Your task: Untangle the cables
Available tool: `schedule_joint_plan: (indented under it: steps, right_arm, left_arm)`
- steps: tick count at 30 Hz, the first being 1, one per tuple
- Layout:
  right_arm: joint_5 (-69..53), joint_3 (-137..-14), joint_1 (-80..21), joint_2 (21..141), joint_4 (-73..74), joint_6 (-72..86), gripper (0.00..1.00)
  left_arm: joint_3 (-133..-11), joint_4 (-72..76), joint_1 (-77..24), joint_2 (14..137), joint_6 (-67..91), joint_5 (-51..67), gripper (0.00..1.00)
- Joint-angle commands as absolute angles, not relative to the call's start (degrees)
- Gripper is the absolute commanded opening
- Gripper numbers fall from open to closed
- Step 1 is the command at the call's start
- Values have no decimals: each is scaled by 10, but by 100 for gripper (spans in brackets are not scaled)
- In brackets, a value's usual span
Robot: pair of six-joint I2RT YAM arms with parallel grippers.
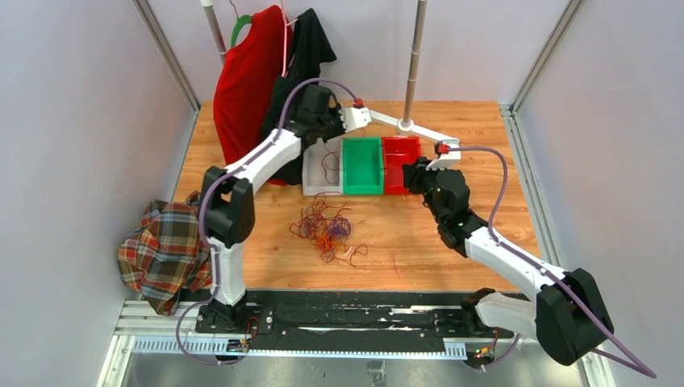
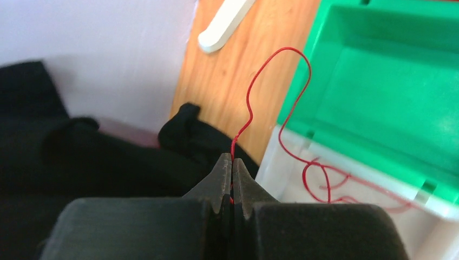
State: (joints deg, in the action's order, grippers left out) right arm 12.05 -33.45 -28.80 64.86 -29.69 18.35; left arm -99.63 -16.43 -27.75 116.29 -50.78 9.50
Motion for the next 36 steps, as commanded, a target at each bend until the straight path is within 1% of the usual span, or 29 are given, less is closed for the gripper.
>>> schedule_joint_plan:
  steps: [1,7,12,18,21,31,33,35,36]
  right_arm:
    - [128,-344,-276,643,-301,180,32]
    - [121,-350,-276,654,-303,186,32]
    - [118,-349,-276,660,-302,192,32]
    - [122,-349,-276,661,-295,191,32]
    - [124,-354,-276,664,-288,189,32]
    - [126,-359,-276,666,-283,182,32]
    - [126,-361,-276,667,-282,182,32]
    - [126,-362,-275,665,-280,181,32]
    - [126,-363,-275,665,-279,181,32]
  left_arm:
    - [-944,-148,-244,1086,-475,124,1]
    - [-826,-149,-218,1001,-551,123,1]
    - [-778,-143,-218,994,-555,137,1]
    - [-794,-158,-231,1036,-538,152,0]
    - [-806,-163,-243,1064,-546,138,1]
    - [-875,-84,-253,1172,-526,117,1]
    - [-887,-92,-253,1184,-514,120,1]
    - [-889,-104,-252,1185,-508,122,3]
    - [-887,-110,-252,1180,-506,124,8]
